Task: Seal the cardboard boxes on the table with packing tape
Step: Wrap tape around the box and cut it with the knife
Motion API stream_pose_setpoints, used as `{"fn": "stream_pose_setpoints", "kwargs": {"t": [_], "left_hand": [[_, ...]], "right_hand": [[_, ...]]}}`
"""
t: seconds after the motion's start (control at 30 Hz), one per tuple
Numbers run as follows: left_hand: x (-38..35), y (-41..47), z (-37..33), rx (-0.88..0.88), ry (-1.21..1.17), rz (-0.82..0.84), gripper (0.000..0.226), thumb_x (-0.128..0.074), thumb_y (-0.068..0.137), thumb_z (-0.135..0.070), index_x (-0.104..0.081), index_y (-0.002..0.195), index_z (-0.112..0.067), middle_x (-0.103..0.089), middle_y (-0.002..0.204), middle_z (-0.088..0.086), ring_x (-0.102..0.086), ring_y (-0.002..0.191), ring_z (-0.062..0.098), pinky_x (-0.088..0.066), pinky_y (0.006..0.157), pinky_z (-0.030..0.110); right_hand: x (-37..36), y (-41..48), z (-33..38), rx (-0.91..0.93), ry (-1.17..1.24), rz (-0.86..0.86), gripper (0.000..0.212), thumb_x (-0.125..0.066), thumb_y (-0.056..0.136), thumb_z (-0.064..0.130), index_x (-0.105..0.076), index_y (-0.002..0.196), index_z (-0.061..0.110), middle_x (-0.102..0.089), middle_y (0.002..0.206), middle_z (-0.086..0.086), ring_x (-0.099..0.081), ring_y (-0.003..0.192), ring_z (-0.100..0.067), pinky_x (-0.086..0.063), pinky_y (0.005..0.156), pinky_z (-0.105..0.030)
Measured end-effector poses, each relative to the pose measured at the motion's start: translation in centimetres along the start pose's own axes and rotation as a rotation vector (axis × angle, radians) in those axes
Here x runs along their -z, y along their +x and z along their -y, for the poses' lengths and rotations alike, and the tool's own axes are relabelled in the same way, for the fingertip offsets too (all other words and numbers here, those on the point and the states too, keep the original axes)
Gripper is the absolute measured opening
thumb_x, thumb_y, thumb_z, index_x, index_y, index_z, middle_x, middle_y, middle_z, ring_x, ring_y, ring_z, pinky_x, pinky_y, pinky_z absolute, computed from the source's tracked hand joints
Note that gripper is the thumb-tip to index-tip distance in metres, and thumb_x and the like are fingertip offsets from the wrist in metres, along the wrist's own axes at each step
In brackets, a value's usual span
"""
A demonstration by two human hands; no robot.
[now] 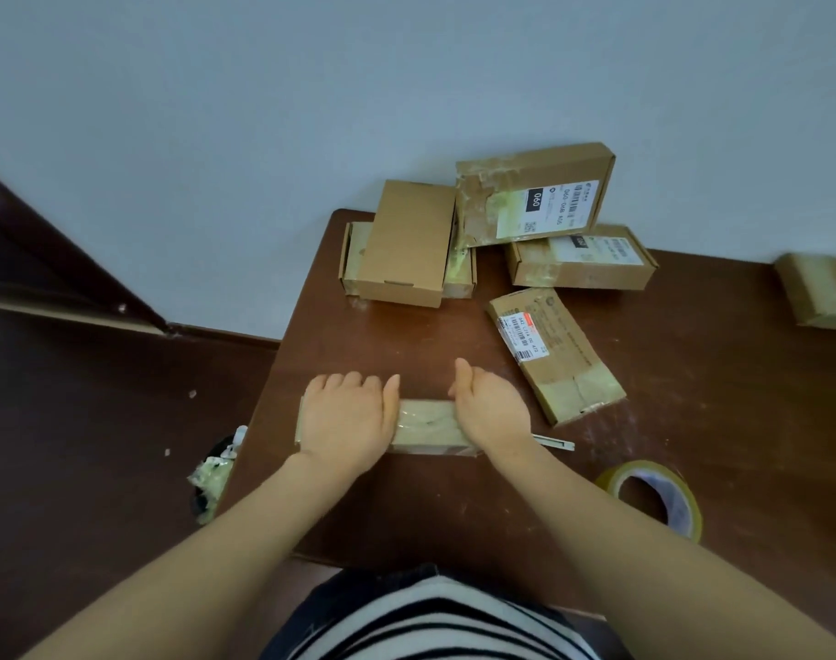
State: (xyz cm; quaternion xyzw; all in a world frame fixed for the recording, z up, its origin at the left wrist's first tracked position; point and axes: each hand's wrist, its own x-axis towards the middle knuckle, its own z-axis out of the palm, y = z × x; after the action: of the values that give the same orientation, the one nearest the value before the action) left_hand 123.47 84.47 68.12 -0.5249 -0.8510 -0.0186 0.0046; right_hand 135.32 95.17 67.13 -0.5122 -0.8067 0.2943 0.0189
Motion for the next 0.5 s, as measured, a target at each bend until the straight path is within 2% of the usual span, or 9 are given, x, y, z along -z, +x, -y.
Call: {"fn": "stream_pose_setpoints", "kwargs": {"t": [0.07, 0.13, 0.17, 0.23, 0.3, 0.37, 0.4, 0.43, 0.5], "left_hand": [[0.0, -0.3, 0.6, 0.012, -0.003, 0.035, 0.066, -0.005, 0.096, -0.048, -0.066, 0.099, -0.025, -0.069, 0.098, -0.004, -0.060, 0.095, 0.020, -0.035, 0.092, 0.036], [0.2, 0.1, 1.2, -0.056, -0.134, 0.096, 0.065, -0.009, 0.093, -0.060, -0.061, 0.115, -0.029, -0.064, 0.114, -0.007, -0.054, 0.110, 0.015, -0.027, 0.102, 0.035], [0.5, 0.2, 1.8, -0.128, -0.197, 0.136, 0.067, -0.014, 0.090, -0.069, -0.055, 0.125, -0.029, -0.059, 0.123, -0.008, -0.049, 0.118, 0.013, -0.022, 0.107, 0.035], [0.9, -0.1, 3.1, -0.333, -0.141, 0.199, 0.078, -0.030, 0.080, -0.080, -0.041, 0.140, -0.030, -0.048, 0.134, -0.008, -0.040, 0.127, 0.012, -0.014, 0.114, 0.037], [1.0, -0.4, 4.0, -0.444, -0.074, 0.250, 0.076, -0.041, 0.082, -0.074, -0.032, 0.145, -0.031, -0.047, 0.133, -0.008, -0.041, 0.125, 0.013, -0.016, 0.111, 0.035], [1.3, -0.2, 4.3, -0.409, -0.177, 0.290, 0.077, -0.040, 0.082, -0.072, -0.029, 0.147, -0.032, -0.048, 0.125, -0.010, -0.045, 0.117, 0.012, -0.027, 0.102, 0.028], [1.8, 0.0, 4.5, -0.340, -0.312, 0.321, 0.080, -0.041, 0.078, -0.074, -0.030, 0.146, -0.034, -0.048, 0.118, -0.014, -0.046, 0.111, 0.009, -0.032, 0.095, 0.024], [2.3, 0.1, 4.6, -0.239, -0.484, 0.345, 0.082, -0.043, 0.072, -0.076, -0.033, 0.143, -0.037, -0.046, 0.112, -0.018, -0.047, 0.105, 0.005, -0.035, 0.089, 0.021], [3.2, 0.3, 4.6, -0.044, -0.779, 0.338, 0.079, -0.050, 0.067, -0.073, -0.040, 0.138, -0.040, -0.044, 0.106, -0.021, -0.048, 0.101, 0.000, -0.037, 0.085, 0.019]], "right_hand": [[-0.1, 0.1, -0.1, -0.027, 0.117, 0.009, 0.060, -0.018, 0.103, 0.041, -0.068, 0.093, 0.010, -0.068, 0.096, -0.007, -0.060, 0.095, -0.024, -0.043, 0.083, -0.034], [0.0, 0.5, -0.6, -0.117, 0.431, 0.042, 0.057, -0.024, 0.103, 0.042, -0.068, 0.082, 0.013, -0.067, 0.087, -0.002, -0.059, 0.087, -0.019, -0.040, 0.074, -0.029], [0.2, 0.6, -0.8, -0.175, 0.602, 0.071, 0.056, -0.027, 0.103, 0.044, -0.069, 0.081, 0.013, -0.067, 0.083, -0.001, -0.059, 0.084, -0.017, -0.040, 0.070, -0.027], [0.3, 0.1, -1.0, -0.256, 0.790, 0.145, 0.057, -0.031, 0.101, 0.049, -0.070, 0.082, 0.012, -0.069, 0.081, -0.002, -0.061, 0.080, -0.016, -0.041, 0.067, -0.026], [-0.1, -0.5, -1.4, -0.275, 0.910, 0.226, 0.062, -0.030, 0.098, 0.057, -0.071, 0.084, 0.014, -0.072, 0.087, -0.003, -0.065, 0.082, -0.018, -0.047, 0.072, -0.030], [0.3, -1.0, -1.8, -0.256, 0.977, 0.264, 0.062, -0.028, 0.095, 0.064, -0.072, 0.089, 0.020, -0.072, 0.095, -0.001, -0.066, 0.092, -0.019, -0.050, 0.085, -0.035], [0.8, -1.0, -2.1, -0.231, 0.983, 0.260, 0.058, -0.029, 0.094, 0.065, -0.072, 0.092, 0.026, -0.071, 0.100, 0.002, -0.064, 0.098, -0.017, -0.048, 0.090, -0.036], [1.4, -0.9, -2.3, -0.202, 0.969, 0.243, 0.055, -0.030, 0.093, 0.067, -0.071, 0.094, 0.030, -0.070, 0.102, 0.006, -0.062, 0.100, -0.013, -0.045, 0.091, -0.034], [2.8, -1.1, -2.6, -0.135, 0.893, 0.188, 0.050, -0.029, 0.089, 0.071, -0.067, 0.091, 0.038, -0.063, 0.098, 0.018, -0.056, 0.095, 0.000, -0.039, 0.085, -0.026]]}}
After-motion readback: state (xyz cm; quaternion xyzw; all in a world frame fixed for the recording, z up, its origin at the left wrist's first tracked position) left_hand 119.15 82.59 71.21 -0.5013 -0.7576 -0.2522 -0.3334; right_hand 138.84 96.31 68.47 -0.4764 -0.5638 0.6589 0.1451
